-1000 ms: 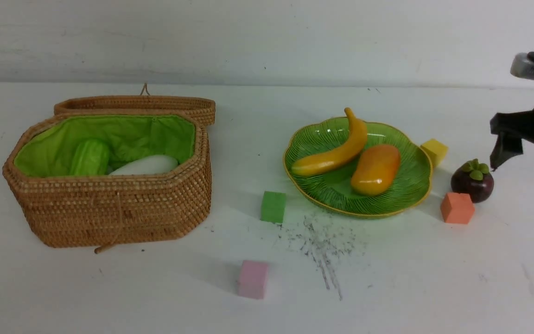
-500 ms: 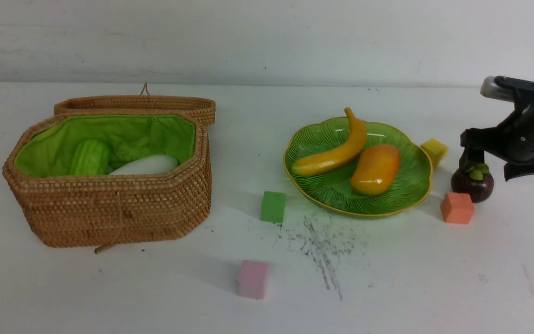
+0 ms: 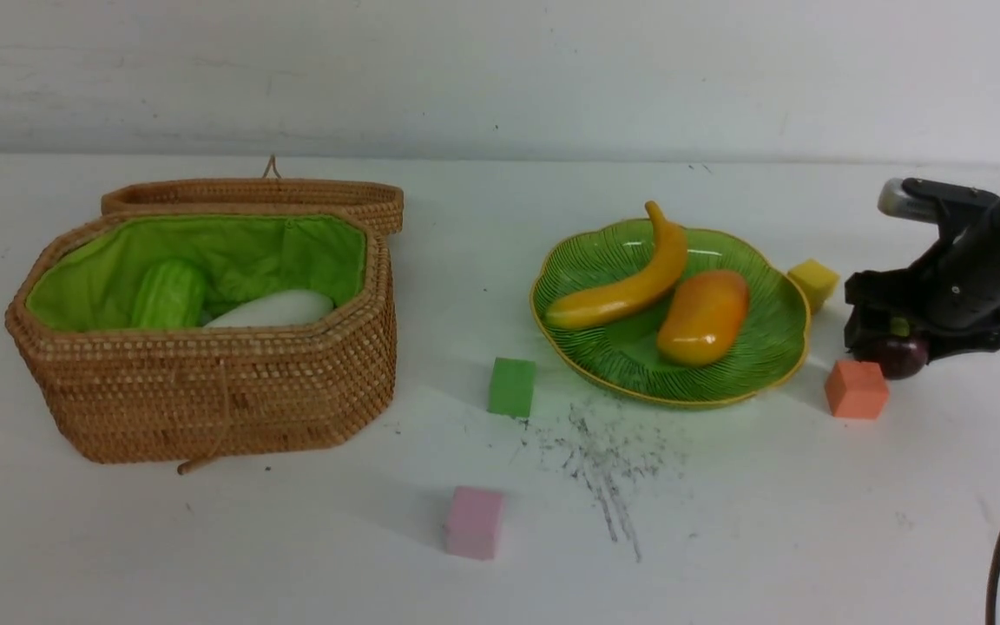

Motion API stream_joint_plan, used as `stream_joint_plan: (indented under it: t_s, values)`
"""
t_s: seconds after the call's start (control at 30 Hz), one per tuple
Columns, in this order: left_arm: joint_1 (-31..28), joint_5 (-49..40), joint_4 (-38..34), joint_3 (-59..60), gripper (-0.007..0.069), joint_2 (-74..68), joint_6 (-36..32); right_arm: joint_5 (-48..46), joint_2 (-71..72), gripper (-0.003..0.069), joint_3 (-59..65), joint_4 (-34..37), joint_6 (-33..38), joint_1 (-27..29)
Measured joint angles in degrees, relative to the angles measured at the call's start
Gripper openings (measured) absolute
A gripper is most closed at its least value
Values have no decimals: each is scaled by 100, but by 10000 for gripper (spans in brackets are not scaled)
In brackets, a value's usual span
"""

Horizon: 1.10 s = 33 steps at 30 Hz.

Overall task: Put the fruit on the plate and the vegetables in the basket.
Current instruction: Use the right arm to grab a mangosteen and put it into the right plate

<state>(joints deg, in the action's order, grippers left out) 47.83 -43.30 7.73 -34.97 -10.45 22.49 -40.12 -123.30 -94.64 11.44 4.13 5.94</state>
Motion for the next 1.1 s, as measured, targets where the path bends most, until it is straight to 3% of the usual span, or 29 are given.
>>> stream_joint_plan:
  t_s: [0.1,0.47,0.57,0.83,1.1]
  values:
    - [0,0,0,0,18,0,0,-6,-11,582,-25,0,7,0]
    - [0,0,-11,0,24,0,0,-253,507,582,-29,6,40,0]
    - [0,7,-11,0,24,0,0,-402,1117,582,-29,313,105,-115]
    - [0,494,0,0,24,0,0,-758,1571,582,-36,1297,862,-1444]
    - [0,528,0,0,26,0,0,-405,969,582,-31,913,927,-2227]
